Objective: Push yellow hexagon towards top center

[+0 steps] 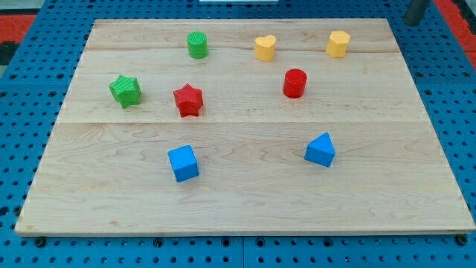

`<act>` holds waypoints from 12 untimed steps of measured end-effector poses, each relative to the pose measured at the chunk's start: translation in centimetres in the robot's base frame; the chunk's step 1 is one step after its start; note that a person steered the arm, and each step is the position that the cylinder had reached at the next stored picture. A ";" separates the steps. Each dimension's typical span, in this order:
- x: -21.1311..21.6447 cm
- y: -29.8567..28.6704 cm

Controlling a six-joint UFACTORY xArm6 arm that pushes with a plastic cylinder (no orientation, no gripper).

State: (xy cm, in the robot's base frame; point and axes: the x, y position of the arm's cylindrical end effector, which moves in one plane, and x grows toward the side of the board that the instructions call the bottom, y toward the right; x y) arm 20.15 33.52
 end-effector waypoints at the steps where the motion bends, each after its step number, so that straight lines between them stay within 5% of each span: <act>1: 0.0 0.0; 7: 2.5 0.6; 9: 8.6 0.8; 12: 7.1 -3.5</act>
State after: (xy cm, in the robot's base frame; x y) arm 27.27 30.00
